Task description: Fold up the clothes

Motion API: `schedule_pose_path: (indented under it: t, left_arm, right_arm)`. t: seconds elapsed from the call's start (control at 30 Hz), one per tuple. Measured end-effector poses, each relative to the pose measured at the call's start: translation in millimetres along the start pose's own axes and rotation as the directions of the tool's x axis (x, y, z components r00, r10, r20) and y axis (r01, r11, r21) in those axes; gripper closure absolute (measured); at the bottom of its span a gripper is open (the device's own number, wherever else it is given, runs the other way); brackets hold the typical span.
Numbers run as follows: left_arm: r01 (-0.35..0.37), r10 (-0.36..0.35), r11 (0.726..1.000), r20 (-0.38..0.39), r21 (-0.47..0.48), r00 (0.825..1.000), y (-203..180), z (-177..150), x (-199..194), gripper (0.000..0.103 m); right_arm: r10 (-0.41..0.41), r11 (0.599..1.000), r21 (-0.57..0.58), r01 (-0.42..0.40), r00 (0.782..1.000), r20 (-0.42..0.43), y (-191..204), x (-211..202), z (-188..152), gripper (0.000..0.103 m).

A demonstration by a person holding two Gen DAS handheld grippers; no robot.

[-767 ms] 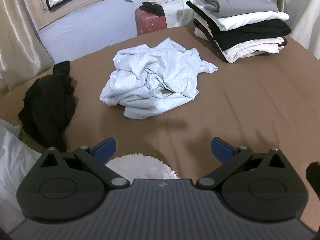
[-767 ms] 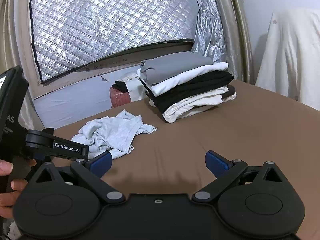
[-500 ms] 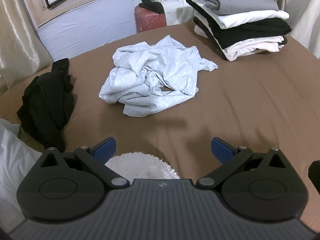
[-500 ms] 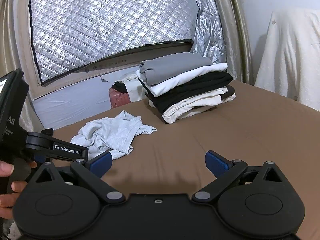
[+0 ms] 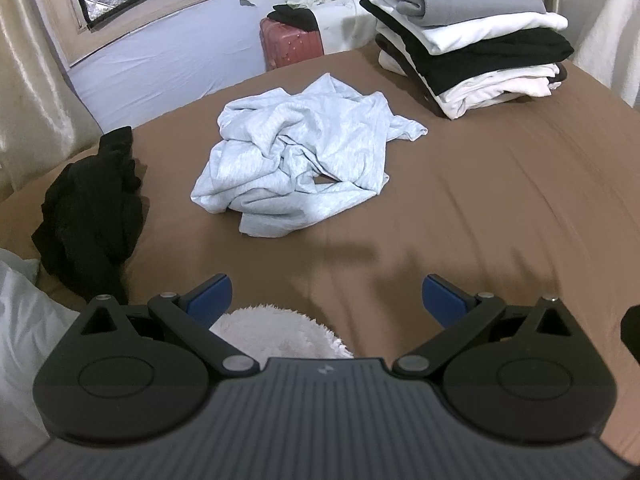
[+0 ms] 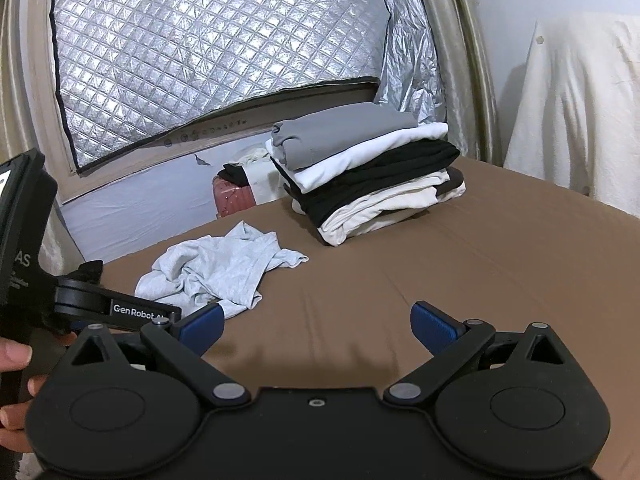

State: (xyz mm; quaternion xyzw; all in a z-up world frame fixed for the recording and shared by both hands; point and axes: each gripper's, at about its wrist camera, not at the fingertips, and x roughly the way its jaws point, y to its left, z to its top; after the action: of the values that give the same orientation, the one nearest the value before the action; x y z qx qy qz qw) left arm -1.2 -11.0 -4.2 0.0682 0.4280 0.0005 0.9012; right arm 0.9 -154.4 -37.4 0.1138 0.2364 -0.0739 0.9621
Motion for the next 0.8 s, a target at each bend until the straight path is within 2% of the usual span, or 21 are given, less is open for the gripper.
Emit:
schedule_pose_path:
  t: [0.37,0.63,0.8]
  left_arm:
    - [-0.022,0.022,1.000,0.014,0.019,1.000,-4,0,-6,0.000]
    - [-0.048,0.046,0.999,0.086,0.026,0.995,-3,4,-25,0.000]
    - [-0.038,0.035,0.999,0.076,0.030,0.997,-5,2,-23,0.000]
  right_arm:
    - [0.015,1.000,0.017,-0.015,1.000,0.012,-4,-7,0,0.002]
    - [0.071,0.994,0.079,-0.073,0.997,0.027,-8,-11,7,0.002]
    - [0.035,0.997,0.065,-0.037,0.999,0.038,-7,-10,4,0.002]
